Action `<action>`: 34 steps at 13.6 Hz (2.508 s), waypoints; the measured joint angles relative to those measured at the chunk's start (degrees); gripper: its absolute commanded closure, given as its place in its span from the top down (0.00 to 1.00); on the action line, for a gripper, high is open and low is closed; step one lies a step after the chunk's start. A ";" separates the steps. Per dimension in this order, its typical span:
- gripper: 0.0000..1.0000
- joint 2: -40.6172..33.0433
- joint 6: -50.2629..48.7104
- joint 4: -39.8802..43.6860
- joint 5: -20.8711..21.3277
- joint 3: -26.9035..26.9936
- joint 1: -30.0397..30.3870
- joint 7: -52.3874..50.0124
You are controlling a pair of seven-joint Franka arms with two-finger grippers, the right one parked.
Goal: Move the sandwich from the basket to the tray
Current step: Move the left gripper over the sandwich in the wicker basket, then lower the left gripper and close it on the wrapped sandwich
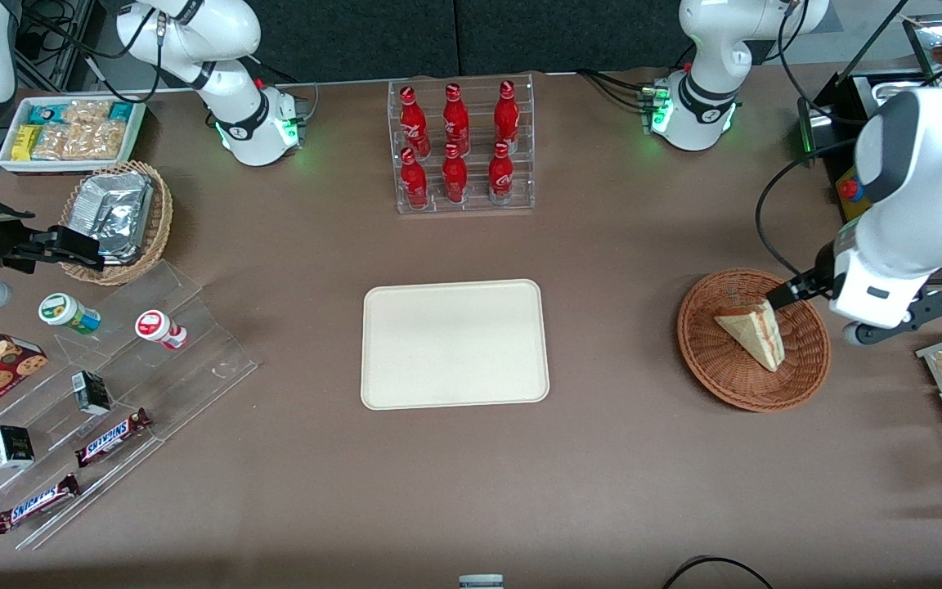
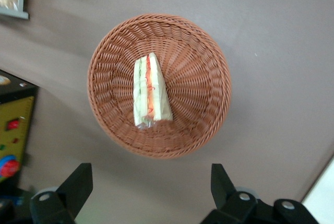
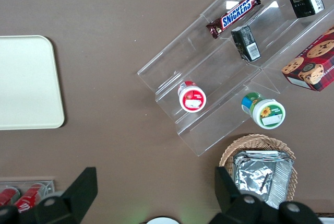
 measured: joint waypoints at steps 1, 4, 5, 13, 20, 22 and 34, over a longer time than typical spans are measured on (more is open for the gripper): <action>1.00 -0.02 3.53 -3.03 0.02 0.01 0.44 -1.31; 1.00 -0.16 12.32 -10.67 0.00 0.39 1.93 -3.04; 1.00 -0.19 14.69 -12.40 -0.06 0.71 2.28 -4.06; 1.00 -0.23 32.55 -25.84 -0.10 2.52 2.41 -8.11; 0.94 1.01 46.47 -34.56 -0.17 3.13 2.55 -8.31; 0.58 2.20 48.44 -34.80 -0.25 3.16 2.67 -8.44; 0.09 -0.27 32.90 -25.57 -0.33 1.55 0.20 -11.96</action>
